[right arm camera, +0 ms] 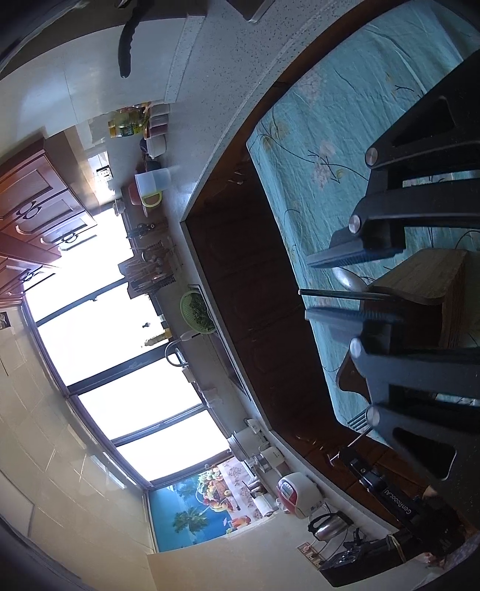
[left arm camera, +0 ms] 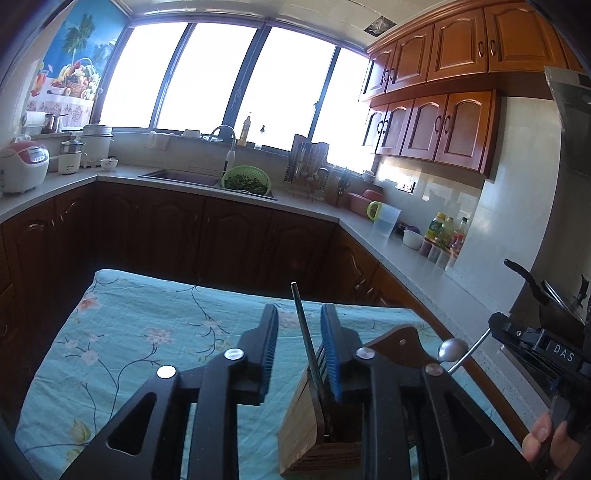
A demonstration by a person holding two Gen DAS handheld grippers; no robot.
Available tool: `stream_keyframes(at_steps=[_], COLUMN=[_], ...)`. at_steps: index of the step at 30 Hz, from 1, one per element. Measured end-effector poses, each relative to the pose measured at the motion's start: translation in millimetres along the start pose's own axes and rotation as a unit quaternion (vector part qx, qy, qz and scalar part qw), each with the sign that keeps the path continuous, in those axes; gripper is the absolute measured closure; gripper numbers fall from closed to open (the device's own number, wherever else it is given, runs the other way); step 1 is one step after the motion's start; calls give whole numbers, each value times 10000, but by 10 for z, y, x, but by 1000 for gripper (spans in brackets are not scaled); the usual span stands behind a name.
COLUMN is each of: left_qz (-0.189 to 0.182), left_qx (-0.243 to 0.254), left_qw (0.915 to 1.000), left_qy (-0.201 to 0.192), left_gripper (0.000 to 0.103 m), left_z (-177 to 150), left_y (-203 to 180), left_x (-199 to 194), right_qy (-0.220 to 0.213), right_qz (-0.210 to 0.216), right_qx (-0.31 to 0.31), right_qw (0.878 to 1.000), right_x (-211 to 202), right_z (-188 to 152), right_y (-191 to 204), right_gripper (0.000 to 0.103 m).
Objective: Organize utensils
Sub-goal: 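Open both grippers to release the metal chopsticks into the holder, then move both grippers back down to the wooden chopsticks on the table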
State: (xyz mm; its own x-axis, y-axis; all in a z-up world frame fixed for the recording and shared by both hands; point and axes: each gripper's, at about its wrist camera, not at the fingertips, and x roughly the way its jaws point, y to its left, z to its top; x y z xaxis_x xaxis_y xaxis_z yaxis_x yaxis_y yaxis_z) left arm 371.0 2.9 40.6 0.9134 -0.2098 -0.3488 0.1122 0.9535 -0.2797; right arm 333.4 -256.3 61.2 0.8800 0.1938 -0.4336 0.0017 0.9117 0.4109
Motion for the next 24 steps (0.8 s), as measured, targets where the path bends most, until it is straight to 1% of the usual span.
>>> stream_keyframes(at_steps=[1, 2, 3, 4, 5, 6, 8, 12, 19, 24], left_qz=[36, 81, 127, 148, 156, 187, 207, 270, 295, 327], left_qx=[-16, -39, -77, -130, -186, -249, -344, -420, -434, -398], left_qw=[10000, 9999, 9999, 9998, 9997, 9995, 9992, 9984, 9966, 9944], left_qy=[-33, -69, -89, -94, -76, -38, 59, 257, 628, 920], left_gripper=[54, 42, 38, 32, 26, 24, 23, 22, 22, 22], left_z=[-5, -12, -18, -32, -52, -73, -125, -246, -483, -631], left_y=[28, 47, 72, 104, 137, 169, 224, 286, 303, 288], left_x=[-47, -103, -159, -216, -269, -320, -429, -668, -1055, -1251], right_qy=[-59, -140, -219, -274, -313, -342, -378, -311, -16, 245], right_qz=[57, 81, 92, 106, 142, 174, 165, 88, -76, -196], right_qx=[60, 111, 146, 173, 205, 239, 253, 227, 316, 369], right_qw=[9999, 9998, 9996, 9994, 9992, 9990, 9988, 9992, 9995, 9988], right_x=[-48, -106, -169, -232, -294, -356, -479, -687, -950, -1076], right_z=[2, 4, 3, -2, -14, -28, -74, -226, -544, -812], right_y=[-20, -35, -49, -63, -75, -92, -112, -162, -283, -367], right_gripper=[46, 32, 26, 23, 14, 8, 7, 6, 6, 6])
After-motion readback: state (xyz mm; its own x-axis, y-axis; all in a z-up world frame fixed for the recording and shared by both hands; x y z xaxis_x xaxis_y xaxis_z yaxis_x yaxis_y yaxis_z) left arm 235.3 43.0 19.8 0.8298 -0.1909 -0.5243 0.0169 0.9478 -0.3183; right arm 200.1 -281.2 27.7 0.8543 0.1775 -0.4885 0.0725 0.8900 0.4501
